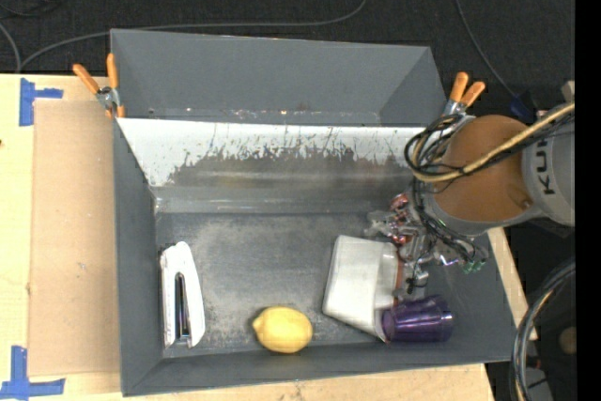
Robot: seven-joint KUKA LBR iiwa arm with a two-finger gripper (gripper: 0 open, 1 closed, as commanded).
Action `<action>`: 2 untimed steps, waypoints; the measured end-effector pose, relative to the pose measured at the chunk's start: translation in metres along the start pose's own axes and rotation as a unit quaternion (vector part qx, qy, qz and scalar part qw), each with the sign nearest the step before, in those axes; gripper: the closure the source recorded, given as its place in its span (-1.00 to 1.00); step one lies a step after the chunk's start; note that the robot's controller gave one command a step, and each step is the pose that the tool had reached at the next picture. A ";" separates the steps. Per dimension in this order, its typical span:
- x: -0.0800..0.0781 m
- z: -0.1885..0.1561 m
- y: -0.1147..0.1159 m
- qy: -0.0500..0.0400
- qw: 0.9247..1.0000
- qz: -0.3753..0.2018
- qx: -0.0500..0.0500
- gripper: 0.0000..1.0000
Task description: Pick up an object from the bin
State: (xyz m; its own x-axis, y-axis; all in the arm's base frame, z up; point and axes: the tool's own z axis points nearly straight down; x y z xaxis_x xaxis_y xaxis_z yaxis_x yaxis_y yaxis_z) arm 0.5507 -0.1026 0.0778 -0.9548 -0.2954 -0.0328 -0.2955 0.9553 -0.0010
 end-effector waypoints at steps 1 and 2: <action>-0.031 0.008 -0.033 0.010 0.997 0.078 -0.001 1.00; -0.031 0.008 -0.033 0.010 0.997 0.078 -0.001 1.00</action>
Offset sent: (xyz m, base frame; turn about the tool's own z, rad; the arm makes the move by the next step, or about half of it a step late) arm 0.0000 0.0000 0.0000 0.0000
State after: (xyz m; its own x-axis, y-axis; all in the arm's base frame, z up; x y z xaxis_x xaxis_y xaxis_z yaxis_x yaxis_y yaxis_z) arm 0.5901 -0.1249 0.0704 -0.9895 -0.1442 -0.0126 -0.1442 0.9895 0.0040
